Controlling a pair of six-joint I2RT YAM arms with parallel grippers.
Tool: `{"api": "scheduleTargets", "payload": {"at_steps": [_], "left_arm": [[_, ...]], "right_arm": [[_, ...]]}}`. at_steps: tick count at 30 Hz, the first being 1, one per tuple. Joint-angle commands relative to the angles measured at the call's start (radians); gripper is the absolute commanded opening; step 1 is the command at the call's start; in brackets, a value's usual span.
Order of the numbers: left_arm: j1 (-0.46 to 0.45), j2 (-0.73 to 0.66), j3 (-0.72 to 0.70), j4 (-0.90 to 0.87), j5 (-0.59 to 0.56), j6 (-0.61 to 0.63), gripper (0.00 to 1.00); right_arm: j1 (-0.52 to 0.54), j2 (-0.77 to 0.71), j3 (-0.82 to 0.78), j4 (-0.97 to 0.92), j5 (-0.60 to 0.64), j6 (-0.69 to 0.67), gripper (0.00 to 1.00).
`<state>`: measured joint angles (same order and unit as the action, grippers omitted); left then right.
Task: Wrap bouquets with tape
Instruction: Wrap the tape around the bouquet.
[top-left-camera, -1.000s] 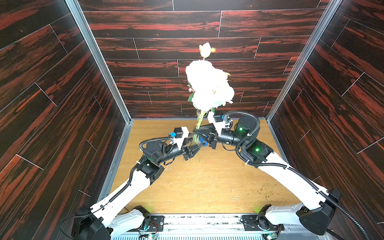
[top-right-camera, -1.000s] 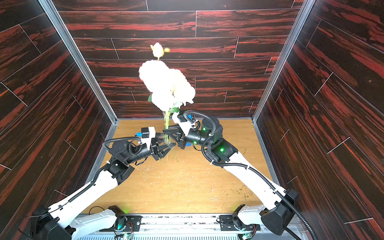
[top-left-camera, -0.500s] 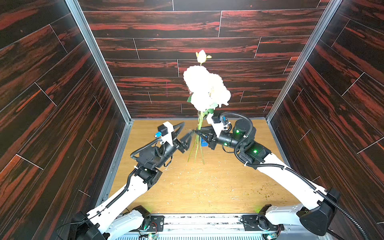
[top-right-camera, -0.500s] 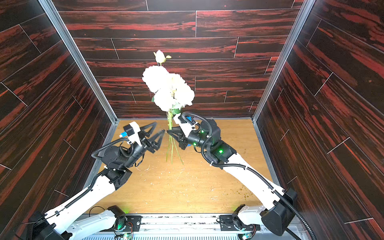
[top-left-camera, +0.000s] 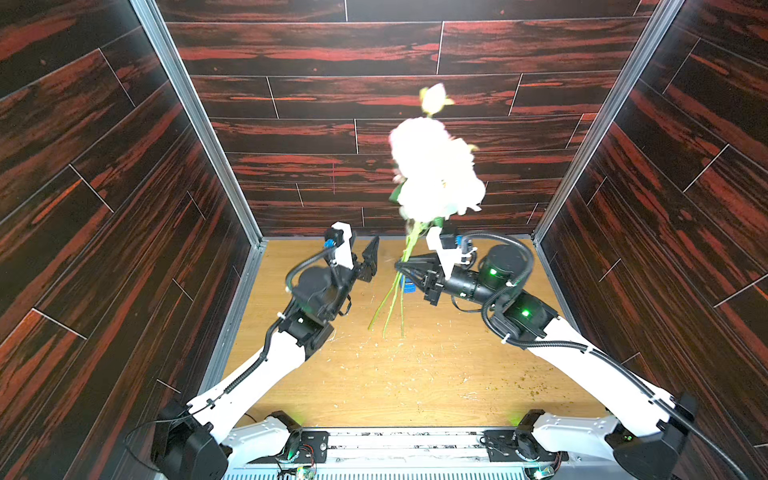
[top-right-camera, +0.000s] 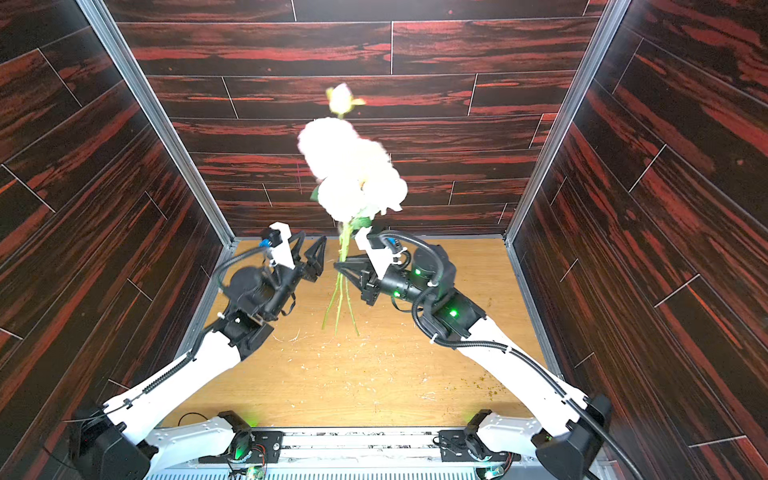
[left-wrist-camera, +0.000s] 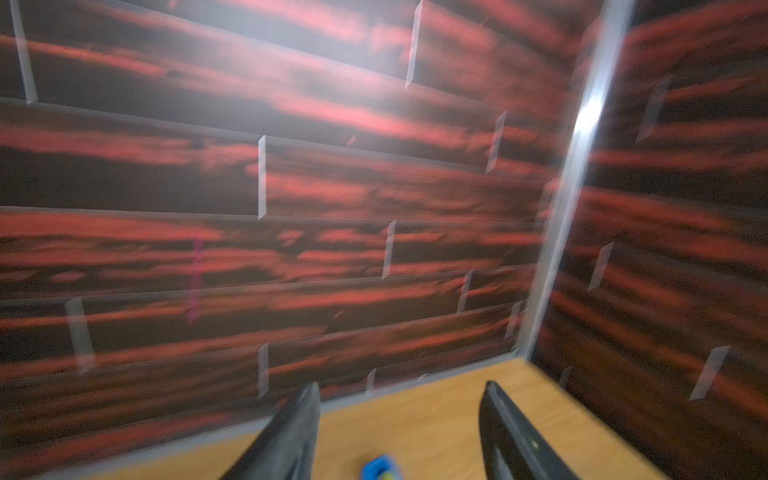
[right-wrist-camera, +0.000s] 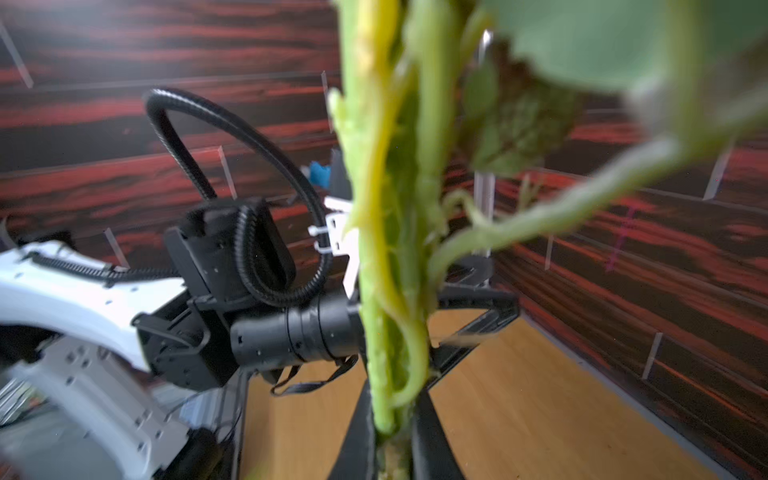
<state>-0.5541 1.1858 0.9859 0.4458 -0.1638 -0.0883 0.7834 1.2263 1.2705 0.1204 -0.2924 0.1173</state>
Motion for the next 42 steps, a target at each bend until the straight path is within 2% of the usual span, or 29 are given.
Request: {"api": "scheduleTargets", "payload": {"at_steps": [1,5,8,10,13,16,18,20,22,24,28,36,38,40,42], "left_arm": [[0.041,-0.002,0.037,-0.196,-0.082,0.005,0.72],[0.212,-0.033,0.0,-0.216,-0.015,-0.142,0.74],[0.25,-0.102,-0.042,-0.176,0.032,-0.101,0.74],[0.251,-0.163,-0.06,-0.165,0.249,-0.023,0.75],[0.25,-0.229,-0.091,-0.128,0.684,0.021,0.75],[0.237,-0.27,-0.134,-0.087,0.964,0.036,0.76],[0.204,-0.281,-0.143,-0.129,1.038,0.092,0.76],[0.157,-0.278,-0.122,-0.247,1.048,0.208,0.78],[0.107,-0.254,-0.101,-0.318,0.995,0.288,0.82],[0.09,-0.217,-0.088,-0.294,0.995,0.288,0.85],[0.078,-0.141,-0.076,-0.134,1.003,0.195,0.9],[0.018,-0.083,-0.055,-0.102,1.007,0.184,0.9],[0.006,-0.078,-0.057,-0.106,1.005,0.182,0.84],[-0.003,-0.067,-0.058,-0.118,1.001,0.2,0.73],[-0.004,-0.056,-0.054,-0.144,0.937,0.211,0.6]], "right_arm": [[0.001,-0.03,0.025,-0.001,0.12,0.029,0.0],[0.001,-0.034,0.04,-0.04,0.176,0.019,0.0],[-0.001,-0.026,0.064,-0.109,0.259,0.023,0.0],[-0.007,-0.021,0.066,-0.126,0.272,0.024,0.0],[-0.012,-0.019,0.06,-0.114,0.251,0.028,0.0],[-0.015,-0.022,0.052,-0.08,0.225,0.038,0.0],[-0.015,-0.024,0.046,-0.048,0.165,0.036,0.0],[-0.016,-0.023,0.046,-0.02,0.099,0.042,0.0],[-0.015,-0.02,0.048,0.007,0.034,0.057,0.0],[-0.013,-0.015,0.052,0.026,-0.014,0.074,0.0],[-0.013,0.0,0.053,0.054,-0.037,0.094,0.0],[-0.008,0.022,0.052,0.105,0.002,0.11,0.0],[-0.006,0.025,0.051,0.119,0.035,0.115,0.0],[-0.007,0.025,0.046,0.147,0.043,0.123,0.0],[-0.007,0.025,0.041,0.174,0.045,0.139,0.0]]}}
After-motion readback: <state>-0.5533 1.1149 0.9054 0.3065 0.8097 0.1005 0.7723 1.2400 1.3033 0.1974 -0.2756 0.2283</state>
